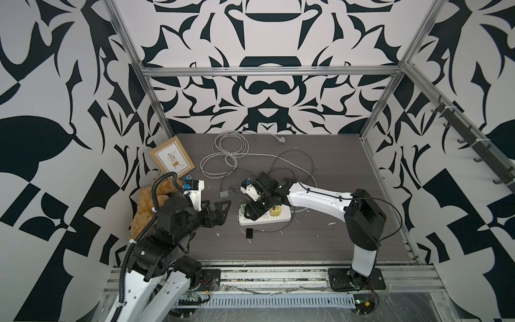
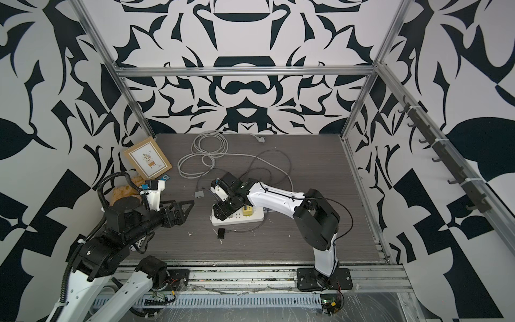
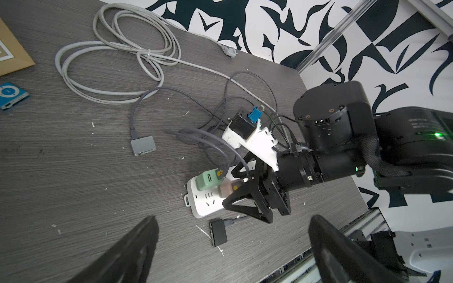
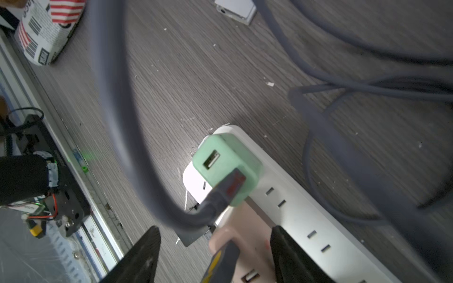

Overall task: Charge mp3
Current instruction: Insert the plug into the socket.

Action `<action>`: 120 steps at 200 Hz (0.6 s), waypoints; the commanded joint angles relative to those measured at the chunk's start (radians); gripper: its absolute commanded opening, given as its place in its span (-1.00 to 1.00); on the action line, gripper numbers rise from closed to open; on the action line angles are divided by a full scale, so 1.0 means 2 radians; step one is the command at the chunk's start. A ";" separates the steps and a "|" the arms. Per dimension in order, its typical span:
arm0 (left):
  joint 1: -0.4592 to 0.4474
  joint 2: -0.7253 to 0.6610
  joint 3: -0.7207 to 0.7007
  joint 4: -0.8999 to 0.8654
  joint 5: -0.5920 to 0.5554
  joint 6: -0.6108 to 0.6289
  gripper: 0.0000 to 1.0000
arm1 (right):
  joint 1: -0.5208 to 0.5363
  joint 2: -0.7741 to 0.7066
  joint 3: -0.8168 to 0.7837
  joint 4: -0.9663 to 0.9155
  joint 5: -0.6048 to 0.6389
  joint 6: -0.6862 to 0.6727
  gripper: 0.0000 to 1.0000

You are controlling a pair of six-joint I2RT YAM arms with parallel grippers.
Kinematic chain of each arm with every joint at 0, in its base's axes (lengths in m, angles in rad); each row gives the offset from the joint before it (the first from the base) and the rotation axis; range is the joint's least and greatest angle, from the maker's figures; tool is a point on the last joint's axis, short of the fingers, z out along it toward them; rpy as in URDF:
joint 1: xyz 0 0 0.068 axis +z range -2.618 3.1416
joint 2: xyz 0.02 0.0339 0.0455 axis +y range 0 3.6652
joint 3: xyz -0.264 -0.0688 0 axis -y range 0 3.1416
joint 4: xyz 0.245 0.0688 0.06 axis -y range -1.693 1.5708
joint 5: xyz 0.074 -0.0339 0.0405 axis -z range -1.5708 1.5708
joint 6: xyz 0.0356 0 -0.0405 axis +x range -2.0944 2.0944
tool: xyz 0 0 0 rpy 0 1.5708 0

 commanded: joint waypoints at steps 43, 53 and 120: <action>0.001 -0.004 0.003 0.005 0.006 0.005 0.99 | 0.014 -0.063 -0.034 0.003 0.005 0.157 0.45; 0.001 -0.004 0.002 0.006 0.007 0.004 0.99 | 0.014 -0.070 -0.036 0.007 0.018 0.166 0.45; 0.001 -0.001 -0.006 0.018 0.013 0.002 0.99 | 0.040 -0.085 -0.040 0.008 0.043 0.237 0.44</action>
